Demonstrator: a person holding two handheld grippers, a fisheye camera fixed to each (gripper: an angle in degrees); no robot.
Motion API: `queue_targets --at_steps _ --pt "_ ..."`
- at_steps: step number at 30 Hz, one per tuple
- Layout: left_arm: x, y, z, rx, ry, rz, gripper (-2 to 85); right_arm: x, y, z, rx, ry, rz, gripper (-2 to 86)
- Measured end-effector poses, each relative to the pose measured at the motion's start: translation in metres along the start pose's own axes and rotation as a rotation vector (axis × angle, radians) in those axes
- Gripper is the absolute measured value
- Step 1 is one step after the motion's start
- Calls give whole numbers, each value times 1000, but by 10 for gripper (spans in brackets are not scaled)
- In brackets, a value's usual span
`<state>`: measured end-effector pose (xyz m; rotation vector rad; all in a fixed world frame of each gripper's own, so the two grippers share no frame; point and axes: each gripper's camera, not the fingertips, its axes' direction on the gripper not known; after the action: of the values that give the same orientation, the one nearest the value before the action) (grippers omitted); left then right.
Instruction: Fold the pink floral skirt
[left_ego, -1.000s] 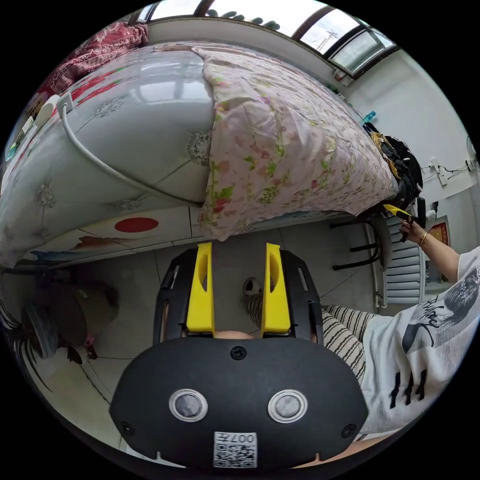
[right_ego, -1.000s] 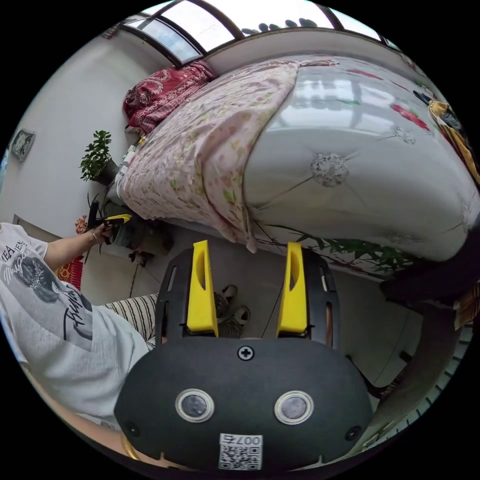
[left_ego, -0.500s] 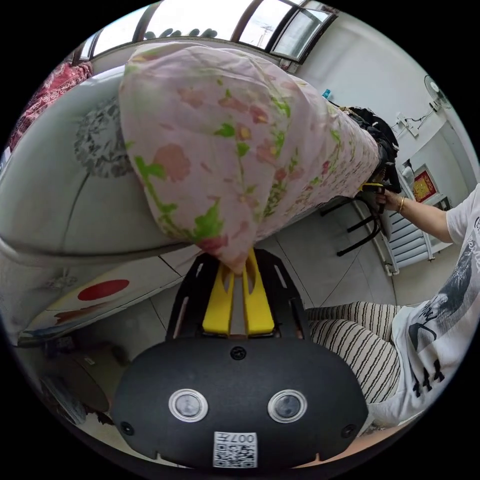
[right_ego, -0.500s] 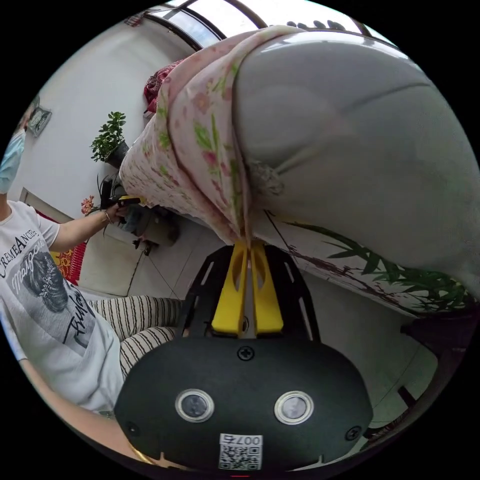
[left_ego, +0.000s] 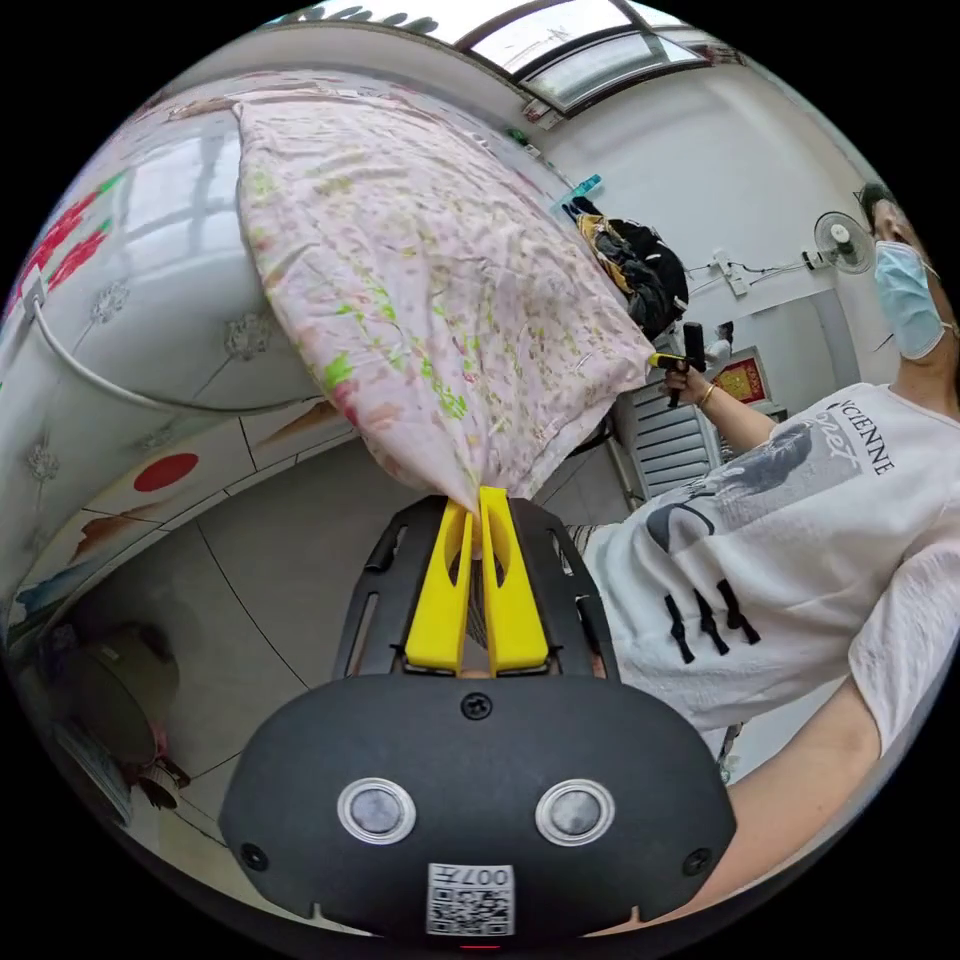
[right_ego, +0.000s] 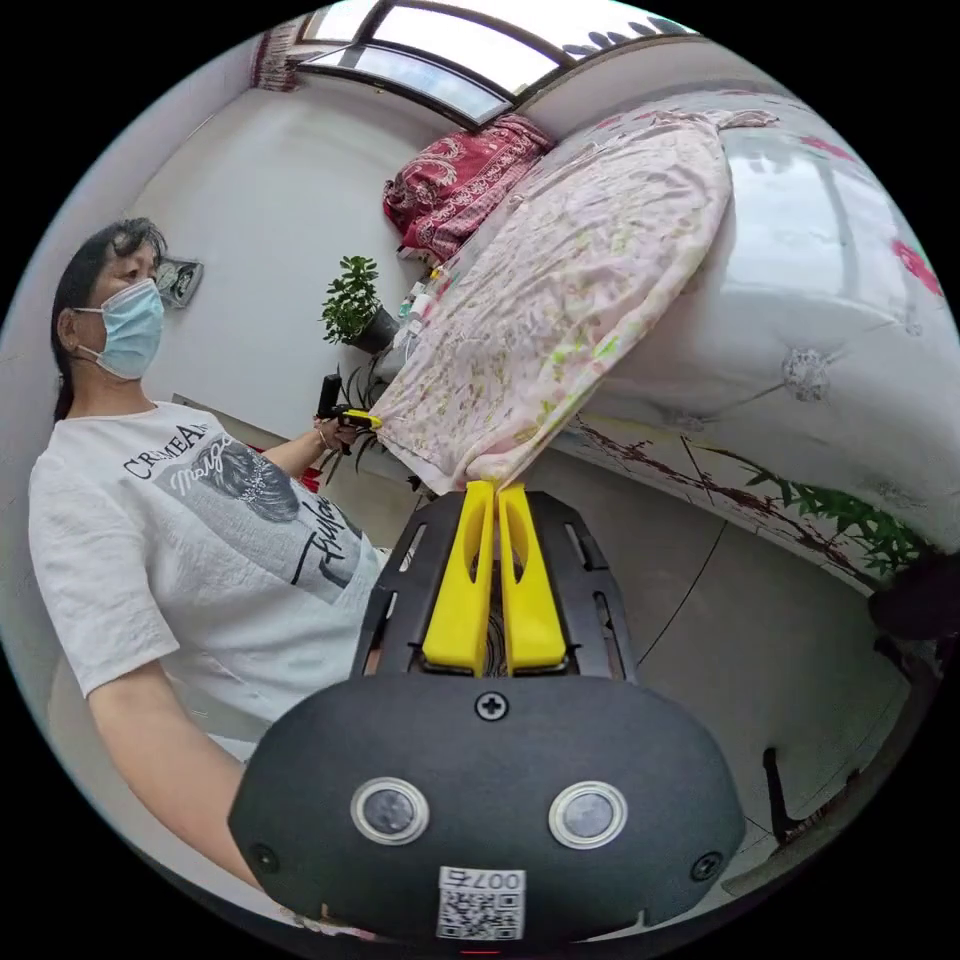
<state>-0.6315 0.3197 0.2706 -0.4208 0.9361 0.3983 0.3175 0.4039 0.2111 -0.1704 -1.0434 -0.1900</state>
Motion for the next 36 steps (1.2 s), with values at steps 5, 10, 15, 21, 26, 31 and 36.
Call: queue_targets --at_steps 5,10,15,21,26,31,36 --pt "-1 -51 -58 37 45 -38 -9 -31 -49 -64 132 -34 -29 -4" --pt "-26 -133 -96 15 74 -108 -9 -27 -135 -91 171 -41 93 -4" --pt "-57 -219 -109 -53 10 -197 -9 -6 -221 -84 116 4 176 -4" --pt "-104 -319 -99 -74 48 -348 -9 54 -322 -72 109 -19 262 -4" --pt "-149 -362 -76 -62 94 -527 -8 118 -381 -48 80 -45 374 -3" --pt "-186 -381 -54 29 136 -690 12 169 -412 -6 56 -44 475 9" --pt "-182 -398 -48 33 144 -658 118 162 -427 14 129 18 392 69"
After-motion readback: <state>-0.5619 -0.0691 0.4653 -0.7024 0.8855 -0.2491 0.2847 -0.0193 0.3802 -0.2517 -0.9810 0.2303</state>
